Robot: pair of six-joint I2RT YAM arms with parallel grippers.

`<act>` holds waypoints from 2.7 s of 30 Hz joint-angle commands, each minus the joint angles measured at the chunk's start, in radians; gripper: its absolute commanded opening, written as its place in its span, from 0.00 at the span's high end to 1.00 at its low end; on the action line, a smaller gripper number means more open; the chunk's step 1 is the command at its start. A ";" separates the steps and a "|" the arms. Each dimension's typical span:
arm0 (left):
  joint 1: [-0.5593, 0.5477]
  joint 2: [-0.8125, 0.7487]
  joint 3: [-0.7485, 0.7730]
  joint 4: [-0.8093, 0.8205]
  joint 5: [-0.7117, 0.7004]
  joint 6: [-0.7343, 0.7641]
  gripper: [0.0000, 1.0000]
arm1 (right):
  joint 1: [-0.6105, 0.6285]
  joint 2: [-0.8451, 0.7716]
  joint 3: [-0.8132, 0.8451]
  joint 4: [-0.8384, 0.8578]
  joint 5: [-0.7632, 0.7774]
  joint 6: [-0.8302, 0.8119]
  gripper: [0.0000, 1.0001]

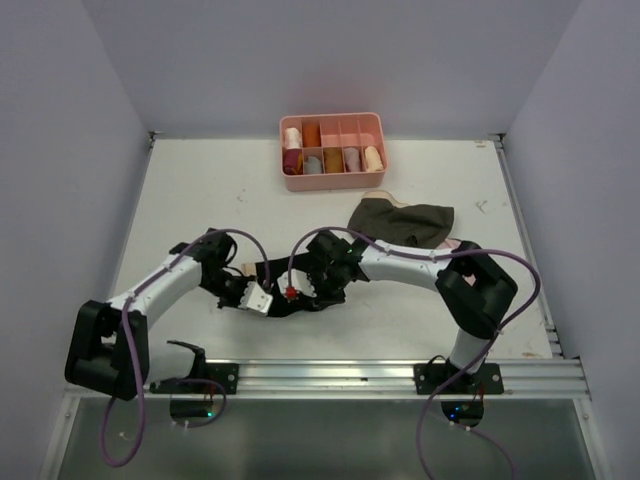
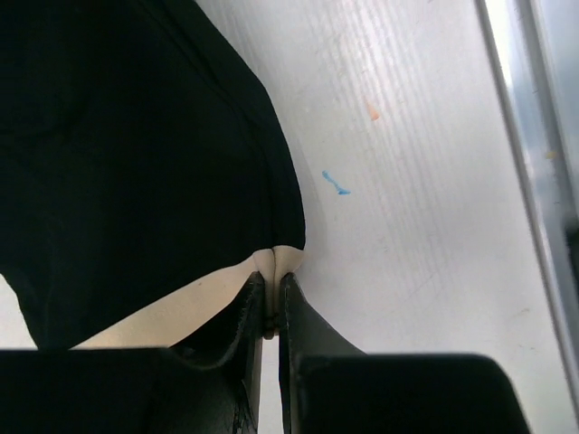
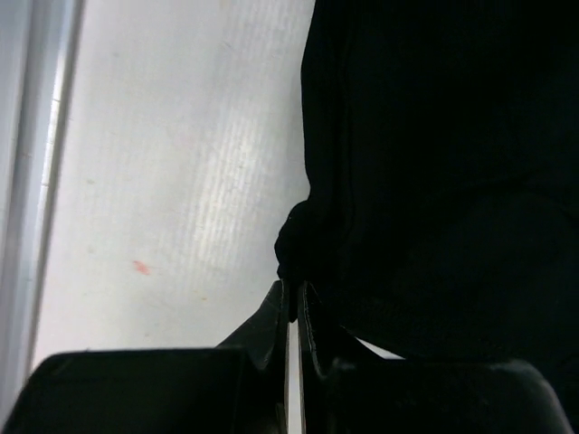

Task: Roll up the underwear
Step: Fold the underwear

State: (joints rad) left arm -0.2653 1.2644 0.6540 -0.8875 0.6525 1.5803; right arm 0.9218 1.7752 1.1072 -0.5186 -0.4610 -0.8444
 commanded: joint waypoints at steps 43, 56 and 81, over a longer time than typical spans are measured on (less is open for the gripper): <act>0.330 0.837 0.664 -0.429 0.483 -0.355 1.00 | -0.405 0.491 0.657 -0.644 -0.599 0.209 0.87; 0.318 0.819 0.688 -0.367 0.432 -0.407 1.00 | -0.406 0.360 0.774 -0.255 -0.444 0.667 0.50; 0.241 0.696 0.575 -0.249 0.329 -0.419 1.00 | -0.227 0.635 0.751 0.066 -0.304 0.887 0.79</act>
State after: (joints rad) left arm -0.0216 2.0205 1.2469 -1.1545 0.9852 1.1450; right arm 0.6930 2.3985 1.8877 -0.5034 -0.7822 -0.0036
